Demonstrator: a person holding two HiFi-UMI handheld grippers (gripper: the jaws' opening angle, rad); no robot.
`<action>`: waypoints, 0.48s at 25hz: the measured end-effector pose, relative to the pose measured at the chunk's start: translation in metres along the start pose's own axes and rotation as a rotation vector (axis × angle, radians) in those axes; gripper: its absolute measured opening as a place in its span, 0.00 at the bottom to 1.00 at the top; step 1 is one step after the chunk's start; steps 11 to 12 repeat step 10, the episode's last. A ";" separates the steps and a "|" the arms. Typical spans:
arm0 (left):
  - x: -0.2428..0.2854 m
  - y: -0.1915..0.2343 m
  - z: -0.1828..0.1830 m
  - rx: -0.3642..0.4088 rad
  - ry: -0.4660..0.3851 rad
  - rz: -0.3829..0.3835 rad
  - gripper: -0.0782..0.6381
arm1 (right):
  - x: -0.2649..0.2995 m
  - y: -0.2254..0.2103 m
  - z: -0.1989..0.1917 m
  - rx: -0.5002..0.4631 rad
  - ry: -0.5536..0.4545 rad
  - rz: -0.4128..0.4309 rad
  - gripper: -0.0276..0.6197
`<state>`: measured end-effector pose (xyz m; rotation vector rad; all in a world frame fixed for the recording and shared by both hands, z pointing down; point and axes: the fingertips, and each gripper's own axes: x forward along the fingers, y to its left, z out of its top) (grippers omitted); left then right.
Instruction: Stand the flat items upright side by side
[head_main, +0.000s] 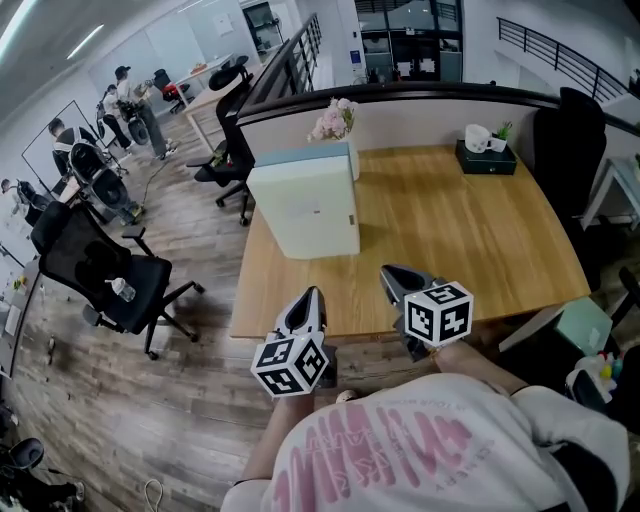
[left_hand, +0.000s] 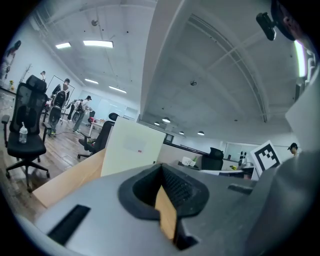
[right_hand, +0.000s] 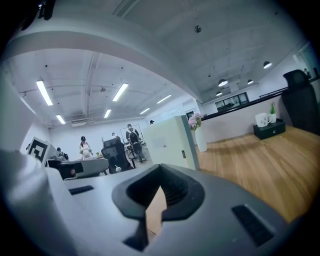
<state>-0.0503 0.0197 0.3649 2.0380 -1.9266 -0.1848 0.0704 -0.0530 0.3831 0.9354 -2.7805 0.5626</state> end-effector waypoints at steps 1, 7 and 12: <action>-0.004 -0.003 -0.001 0.000 -0.003 0.006 0.11 | -0.004 0.001 -0.001 -0.004 0.001 0.007 0.04; -0.030 -0.023 -0.009 -0.005 -0.025 0.037 0.11 | -0.038 0.007 -0.012 -0.019 0.008 0.028 0.04; -0.042 -0.036 -0.013 0.000 -0.026 0.038 0.11 | -0.055 0.007 -0.018 -0.019 0.009 0.028 0.04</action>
